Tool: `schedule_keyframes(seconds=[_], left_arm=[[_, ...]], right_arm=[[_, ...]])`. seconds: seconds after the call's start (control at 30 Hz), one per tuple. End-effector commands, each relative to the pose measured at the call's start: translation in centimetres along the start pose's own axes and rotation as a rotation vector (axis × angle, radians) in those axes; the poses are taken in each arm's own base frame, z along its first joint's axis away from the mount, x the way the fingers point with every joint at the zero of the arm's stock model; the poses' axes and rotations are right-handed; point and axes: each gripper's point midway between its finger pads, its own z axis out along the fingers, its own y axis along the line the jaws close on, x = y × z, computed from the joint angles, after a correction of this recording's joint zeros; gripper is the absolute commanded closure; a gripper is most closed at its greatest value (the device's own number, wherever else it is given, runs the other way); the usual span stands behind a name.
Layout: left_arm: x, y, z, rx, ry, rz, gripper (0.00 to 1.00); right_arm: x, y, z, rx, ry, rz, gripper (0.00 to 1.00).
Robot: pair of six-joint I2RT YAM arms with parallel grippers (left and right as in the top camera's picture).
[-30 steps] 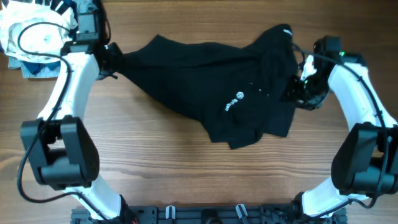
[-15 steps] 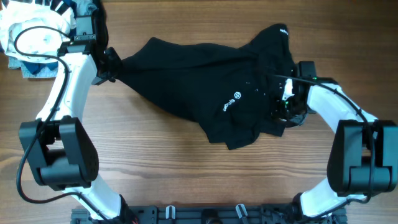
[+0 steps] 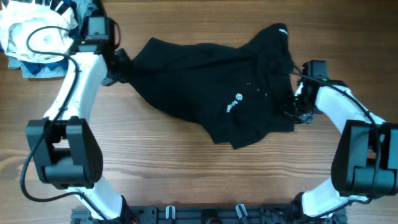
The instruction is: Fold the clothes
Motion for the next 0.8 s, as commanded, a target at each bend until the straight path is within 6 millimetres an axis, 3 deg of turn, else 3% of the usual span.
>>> schedule_keyframes(seconds=[0.0,0.2,0.3,0.4,0.57,0.67,0.77], left_arm=[[1.3,-3.0,-0.7,0.044,-0.005,0.007,0.96],[2.5,-5.5,-0.9,0.074,-0.011,0.064,0.96],[2.6,-5.6,-0.9,0.075,-0.01,0.07,0.96],[2.3,-5.2,-0.9,0.068,-0.015,0.06,0.96],[1.0,-3.4,-0.7,0.046,-0.028,0.014,0.96],[0.1,-2.0,-0.6,0.033,-0.033,-0.022,0.96],[-0.9,-0.3,-0.6,0.02,-0.04,-0.064,0.96]], right_arm=[[-2.4,-2.2,1.6,0.032,0.017,0.035,0.83],[-7.0,-3.2,0.9,0.037,0.014,0.056,0.82],[-9.1,-2.8,-1.2,0.001,-0.014,0.039,0.82],[-10.0,-0.2,-4.4,-0.115,-0.001,-0.056,0.76],[-8.0,5.6,-9.1,-0.348,0.046,-0.265,0.64],[-5.4,6.7,-9.5,-0.351,0.12,-0.319,0.56],[-2.8,7.1,-8.5,-0.336,0.207,-0.33,0.51]])
